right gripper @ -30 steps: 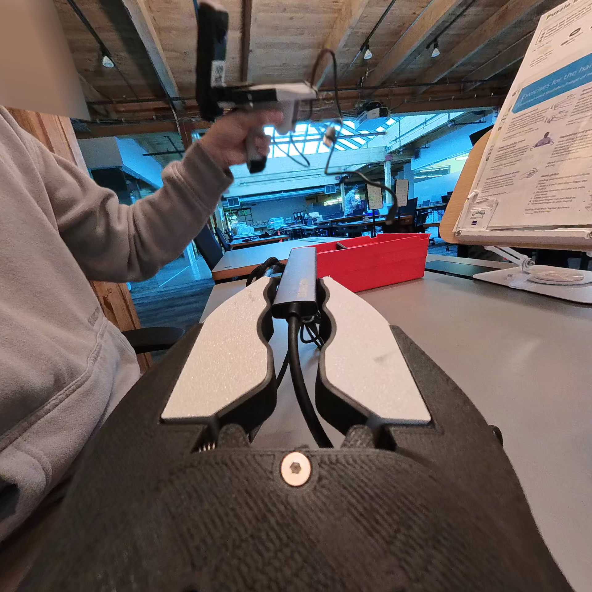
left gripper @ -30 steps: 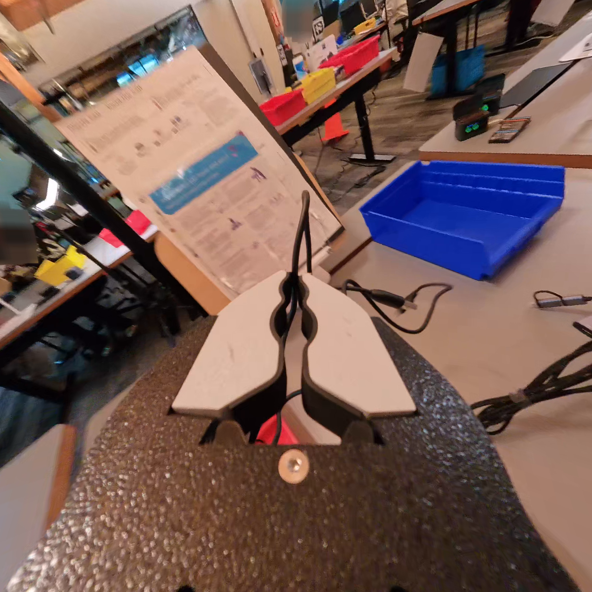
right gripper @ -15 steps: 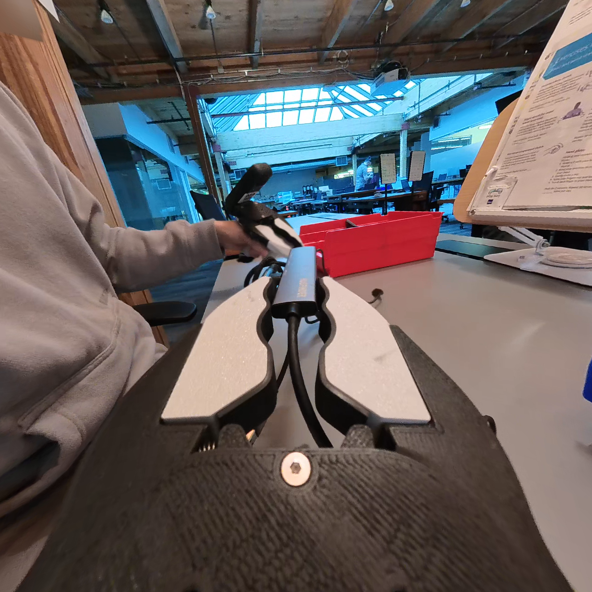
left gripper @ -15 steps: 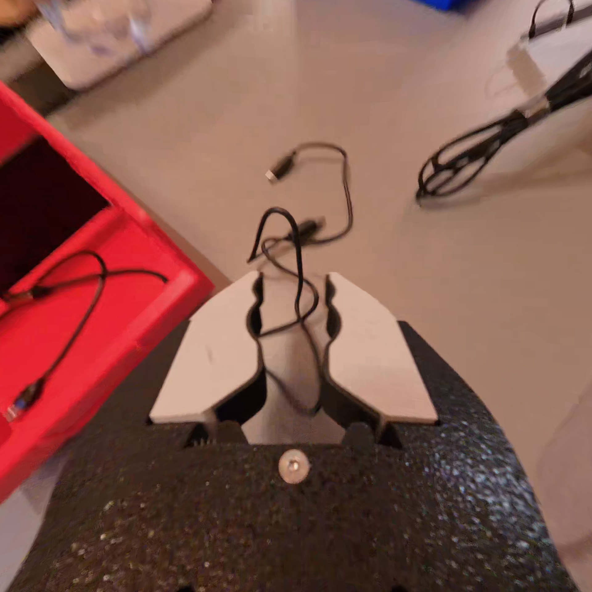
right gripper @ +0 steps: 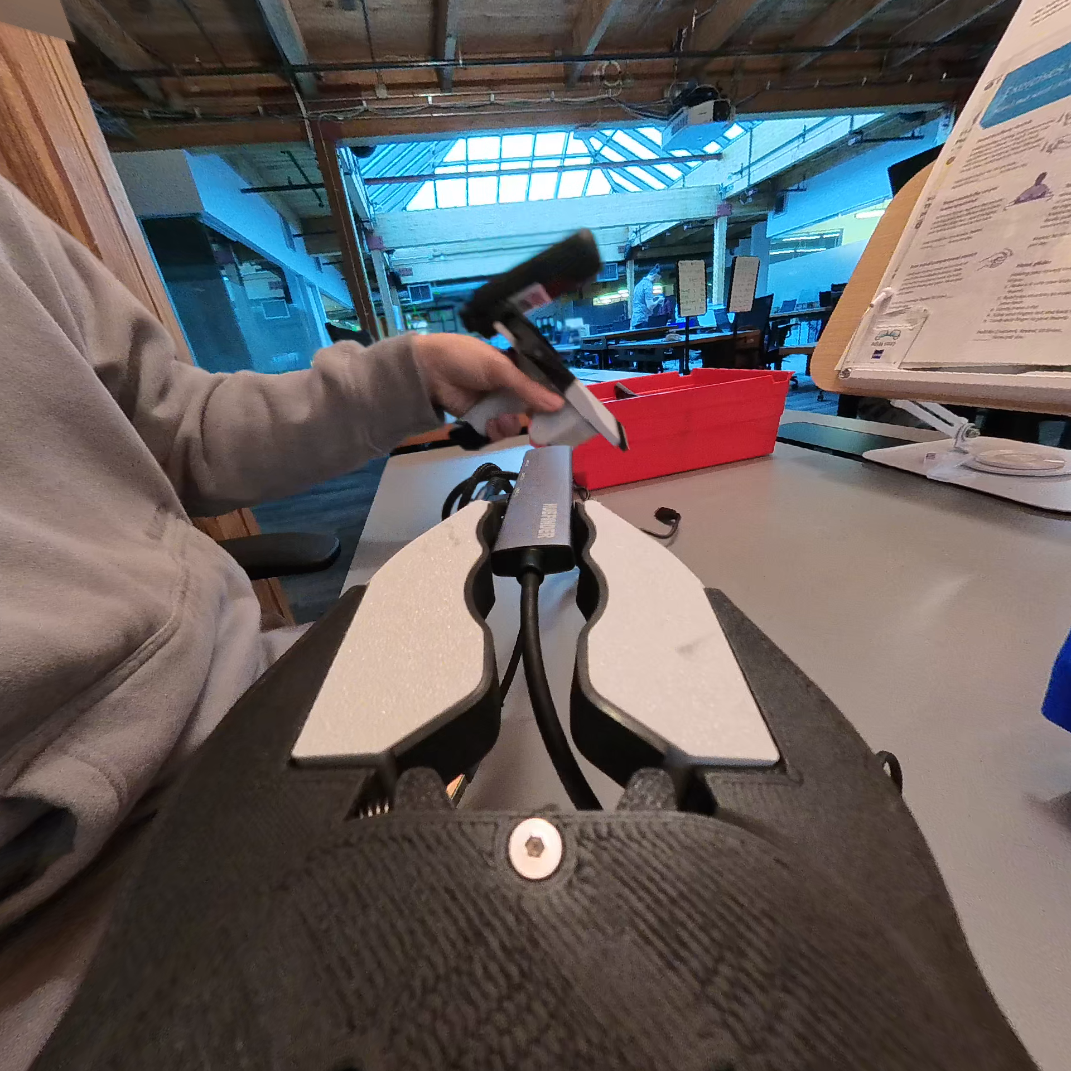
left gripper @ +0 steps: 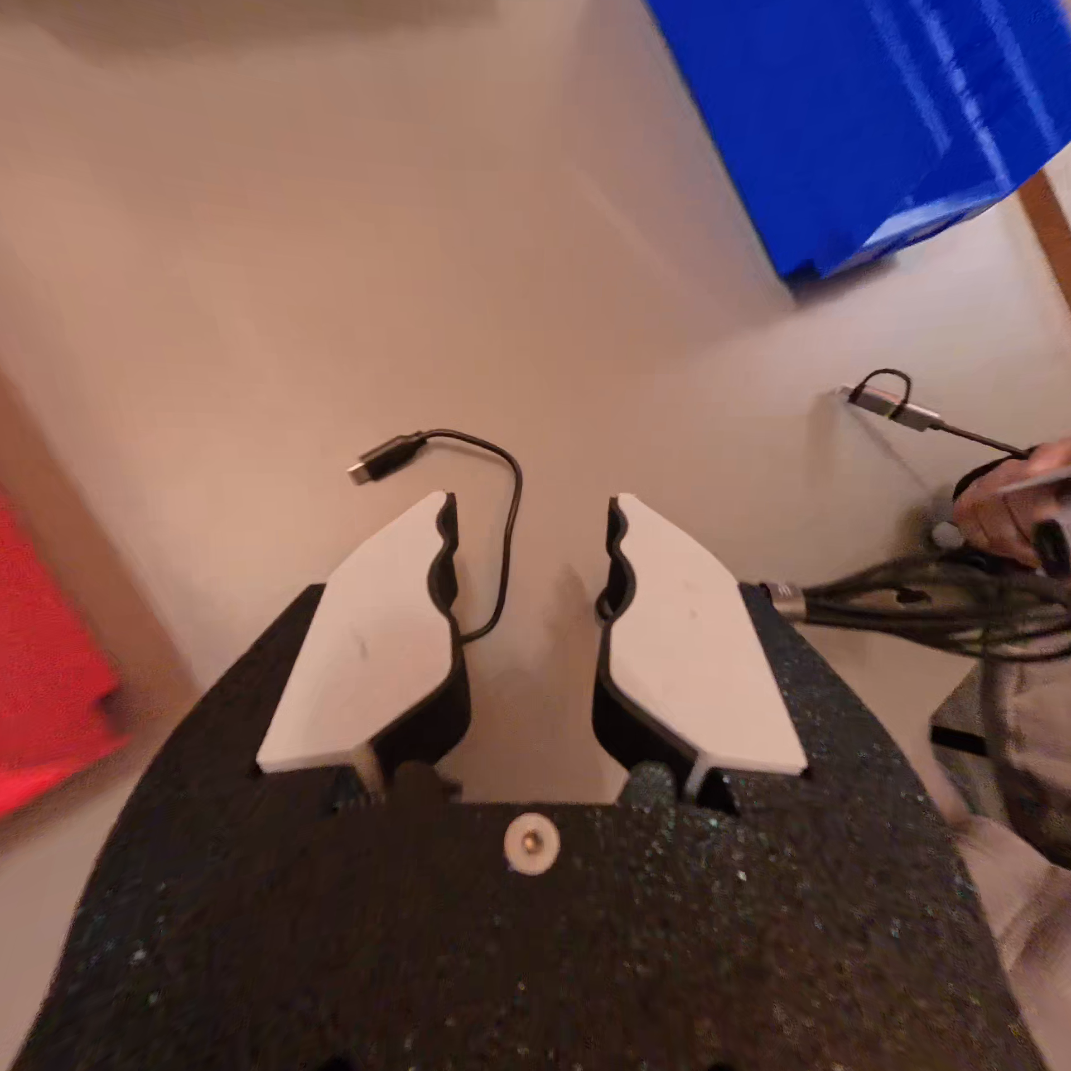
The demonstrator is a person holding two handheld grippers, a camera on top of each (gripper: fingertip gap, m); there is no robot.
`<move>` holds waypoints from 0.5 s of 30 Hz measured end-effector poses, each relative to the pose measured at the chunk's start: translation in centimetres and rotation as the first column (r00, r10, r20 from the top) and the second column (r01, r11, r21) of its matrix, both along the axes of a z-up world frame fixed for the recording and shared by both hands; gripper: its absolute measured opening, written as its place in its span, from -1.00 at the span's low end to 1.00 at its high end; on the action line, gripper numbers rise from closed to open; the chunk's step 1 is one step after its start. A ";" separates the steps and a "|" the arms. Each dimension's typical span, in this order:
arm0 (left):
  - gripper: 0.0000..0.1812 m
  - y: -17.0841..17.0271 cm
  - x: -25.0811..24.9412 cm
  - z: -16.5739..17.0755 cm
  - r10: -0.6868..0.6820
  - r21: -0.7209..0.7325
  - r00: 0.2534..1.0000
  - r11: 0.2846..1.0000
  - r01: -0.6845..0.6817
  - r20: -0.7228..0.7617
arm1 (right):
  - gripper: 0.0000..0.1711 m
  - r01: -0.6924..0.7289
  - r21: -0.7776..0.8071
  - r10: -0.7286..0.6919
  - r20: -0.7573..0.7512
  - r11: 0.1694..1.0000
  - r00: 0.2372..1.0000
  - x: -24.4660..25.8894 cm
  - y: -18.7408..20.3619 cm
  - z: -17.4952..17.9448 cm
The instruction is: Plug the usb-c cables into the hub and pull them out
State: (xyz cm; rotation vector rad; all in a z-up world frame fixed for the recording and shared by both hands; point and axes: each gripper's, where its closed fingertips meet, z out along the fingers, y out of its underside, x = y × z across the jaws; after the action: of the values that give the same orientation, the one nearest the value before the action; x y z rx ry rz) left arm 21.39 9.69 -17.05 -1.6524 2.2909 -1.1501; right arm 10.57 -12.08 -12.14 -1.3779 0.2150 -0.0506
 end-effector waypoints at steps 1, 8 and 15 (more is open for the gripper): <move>-0.47 -0.6 0.8 -1.5 -0.002 0.008 0.997 1.000 0.003 -0.083 | -0.72 0.004 0.002 -0.004 0.002 1.000 1.000 0.0 0.0 0.0; -0.58 -1.1 4.2 -7.5 0.086 0.227 0.956 0.974 -0.021 -0.280 | -0.72 -0.007 -0.012 0.007 0.015 1.000 1.000 -0.2 0.2 -0.1; -1.00 -2.4 4.7 -7.9 -0.232 0.558 0.964 0.787 0.264 -0.128 | -0.72 -0.012 0.007 0.012 0.014 1.000 1.000 -0.2 0.0 0.1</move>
State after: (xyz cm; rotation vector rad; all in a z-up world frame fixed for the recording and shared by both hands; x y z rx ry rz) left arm 26.04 7.32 -24.97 -1.1844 2.5883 -0.3567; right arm 10.35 -12.06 -12.05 -1.3716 0.1951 -0.0496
